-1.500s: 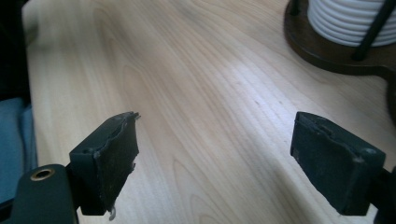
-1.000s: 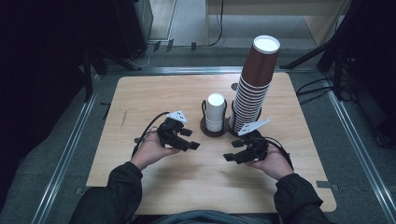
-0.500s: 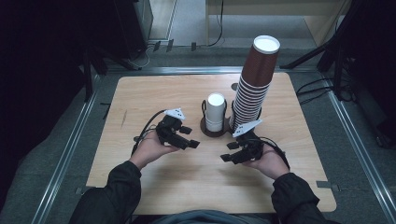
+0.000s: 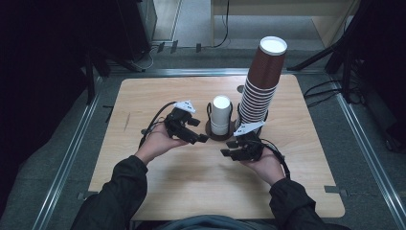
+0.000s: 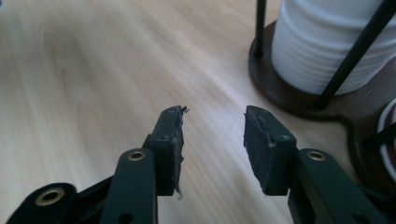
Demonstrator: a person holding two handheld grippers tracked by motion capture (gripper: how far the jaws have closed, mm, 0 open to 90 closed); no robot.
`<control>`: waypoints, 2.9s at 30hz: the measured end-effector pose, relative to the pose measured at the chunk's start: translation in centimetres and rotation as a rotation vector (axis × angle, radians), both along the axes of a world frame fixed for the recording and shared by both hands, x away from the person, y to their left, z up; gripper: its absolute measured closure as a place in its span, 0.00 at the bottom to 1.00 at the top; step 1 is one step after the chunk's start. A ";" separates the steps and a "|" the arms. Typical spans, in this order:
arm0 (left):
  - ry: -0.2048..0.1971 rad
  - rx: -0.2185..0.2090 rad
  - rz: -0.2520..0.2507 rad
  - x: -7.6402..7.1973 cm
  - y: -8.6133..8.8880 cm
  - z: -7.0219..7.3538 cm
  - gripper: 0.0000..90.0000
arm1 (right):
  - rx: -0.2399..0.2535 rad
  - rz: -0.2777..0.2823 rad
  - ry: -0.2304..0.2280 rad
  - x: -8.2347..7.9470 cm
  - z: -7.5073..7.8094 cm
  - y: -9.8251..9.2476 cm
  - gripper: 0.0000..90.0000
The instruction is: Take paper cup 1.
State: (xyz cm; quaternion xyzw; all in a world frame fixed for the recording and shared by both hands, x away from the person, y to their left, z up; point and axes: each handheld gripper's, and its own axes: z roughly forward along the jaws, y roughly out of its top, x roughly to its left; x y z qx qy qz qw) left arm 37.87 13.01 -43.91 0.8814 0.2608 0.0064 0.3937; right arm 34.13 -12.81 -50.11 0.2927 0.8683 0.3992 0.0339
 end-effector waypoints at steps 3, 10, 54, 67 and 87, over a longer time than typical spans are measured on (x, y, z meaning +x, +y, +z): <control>-0.013 0.017 0.002 0.8 -0.1 0.9 0.22 | 0.006 -0.050 -0.023 0.0 0.1 0.4 0.69; -0.045 0.039 0.003 3.0 -0.9 3.2 0.22 | 0.016 -0.155 -0.030 0.3 -0.3 1.4 0.82; -0.110 0.092 -0.037 7.3 -5.9 3.5 0.35 | 0.122 -0.423 -0.119 2.0 -1.6 3.5 0.99; -0.121 0.103 -0.037 7.3 -5.9 3.4 0.37 | 0.097 -0.409 -0.125 2.2 -1.6 3.7 0.99; -0.154 0.085 -0.027 6.9 -5.6 5.6 0.39 | 0.104 -0.407 -0.112 2.3 -1.6 3.7 0.99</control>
